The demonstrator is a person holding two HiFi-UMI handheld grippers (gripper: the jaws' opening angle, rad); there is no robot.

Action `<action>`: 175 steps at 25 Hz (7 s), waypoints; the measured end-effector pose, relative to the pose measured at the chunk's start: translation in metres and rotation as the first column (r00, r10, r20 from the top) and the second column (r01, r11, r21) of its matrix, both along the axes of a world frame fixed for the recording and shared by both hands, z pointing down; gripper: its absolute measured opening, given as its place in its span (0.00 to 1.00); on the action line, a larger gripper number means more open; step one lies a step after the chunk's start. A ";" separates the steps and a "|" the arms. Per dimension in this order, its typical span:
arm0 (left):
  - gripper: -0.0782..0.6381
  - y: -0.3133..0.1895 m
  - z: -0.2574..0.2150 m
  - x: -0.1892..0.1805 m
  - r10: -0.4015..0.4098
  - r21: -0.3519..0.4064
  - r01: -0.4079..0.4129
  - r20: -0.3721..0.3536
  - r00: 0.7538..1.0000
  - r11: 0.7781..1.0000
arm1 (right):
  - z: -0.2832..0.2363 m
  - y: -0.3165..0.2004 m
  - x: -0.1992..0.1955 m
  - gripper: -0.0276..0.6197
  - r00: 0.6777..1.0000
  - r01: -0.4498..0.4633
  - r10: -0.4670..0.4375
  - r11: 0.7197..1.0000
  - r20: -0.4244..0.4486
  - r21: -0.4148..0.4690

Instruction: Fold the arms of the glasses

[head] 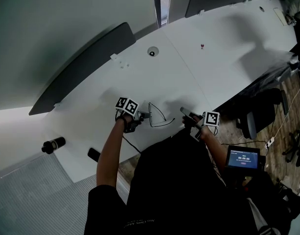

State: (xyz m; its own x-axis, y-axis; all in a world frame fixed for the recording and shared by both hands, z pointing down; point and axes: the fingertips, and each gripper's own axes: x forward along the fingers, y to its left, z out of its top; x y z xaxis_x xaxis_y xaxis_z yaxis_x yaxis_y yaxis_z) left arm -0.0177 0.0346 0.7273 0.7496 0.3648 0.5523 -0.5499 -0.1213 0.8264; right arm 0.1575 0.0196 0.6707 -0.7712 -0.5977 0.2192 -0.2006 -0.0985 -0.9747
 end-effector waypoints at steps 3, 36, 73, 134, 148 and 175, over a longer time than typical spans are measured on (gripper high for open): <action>0.13 0.003 -0.003 -0.002 -0.025 -0.019 0.025 -0.011 1.000 1.000 | 0.000 0.000 -0.002 0.06 1.000 0.010 -0.010 1.000 -0.002 0.004; 0.12 -0.049 -0.118 -0.072 -0.727 -0.301 0.890 -0.685 0.047 0.342 | -0.013 -0.010 -0.043 0.06 0.986 0.159 -0.157 0.986 -0.053 0.048; 0.12 0.007 -0.133 -0.016 -0.619 0.119 0.762 -0.510 0.597 0.637 | -0.093 0.008 -0.186 0.10 0.593 0.789 -0.396 0.460 -0.701 0.408; 0.12 0.012 -0.101 -0.038 -0.709 0.136 0.813 -0.423 0.565 0.566 | -0.111 -0.012 -0.138 0.16 0.454 0.840 -0.179 0.412 -0.873 0.353; 0.12 0.023 -0.107 -0.027 -0.674 0.164 0.782 -0.421 0.607 0.602 | -0.072 0.034 -0.197 0.16 0.256 0.959 -0.358 0.208 -0.898 0.191; 0.12 0.038 -0.114 -0.008 -0.614 0.132 0.723 -0.438 0.656 0.678 | -0.059 0.016 -0.183 0.16 0.079 0.993 -0.273 0.109 -0.959 0.051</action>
